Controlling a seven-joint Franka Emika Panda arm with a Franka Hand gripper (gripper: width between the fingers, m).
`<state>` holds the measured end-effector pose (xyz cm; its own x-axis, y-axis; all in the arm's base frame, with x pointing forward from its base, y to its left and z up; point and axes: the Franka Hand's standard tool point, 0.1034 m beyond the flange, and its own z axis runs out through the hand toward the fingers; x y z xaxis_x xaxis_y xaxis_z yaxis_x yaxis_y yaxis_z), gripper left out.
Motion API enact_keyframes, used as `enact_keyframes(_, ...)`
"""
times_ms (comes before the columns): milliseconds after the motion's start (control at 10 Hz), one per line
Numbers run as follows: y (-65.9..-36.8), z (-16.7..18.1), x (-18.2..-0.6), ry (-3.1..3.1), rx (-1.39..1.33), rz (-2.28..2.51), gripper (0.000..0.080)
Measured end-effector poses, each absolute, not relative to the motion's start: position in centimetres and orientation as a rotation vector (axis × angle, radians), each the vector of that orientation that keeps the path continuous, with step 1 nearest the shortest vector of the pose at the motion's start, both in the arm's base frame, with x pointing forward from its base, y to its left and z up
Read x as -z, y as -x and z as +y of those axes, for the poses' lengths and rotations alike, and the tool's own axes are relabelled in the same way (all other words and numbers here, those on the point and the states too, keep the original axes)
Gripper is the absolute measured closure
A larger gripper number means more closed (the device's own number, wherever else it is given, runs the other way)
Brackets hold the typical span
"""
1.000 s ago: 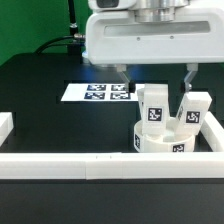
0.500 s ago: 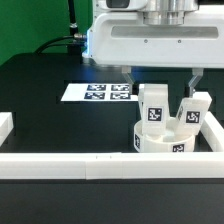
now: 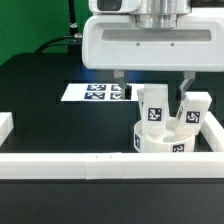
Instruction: Assemble stool
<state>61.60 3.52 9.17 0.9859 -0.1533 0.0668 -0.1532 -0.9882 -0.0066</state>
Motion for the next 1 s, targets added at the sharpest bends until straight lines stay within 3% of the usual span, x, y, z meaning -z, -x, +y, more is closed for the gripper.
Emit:
enact_keyframes(200,-61.6,3.6,-9.2,3.129,0.106,0.241,0.0464)
enact_keyframes(500,-61.6,3.6,-9.2,3.126,0.107,0.265,0.0464)
enact_keyframes(1000,-61.4,5.3,-8.9,2.806,0.136,1.166,0.0462)
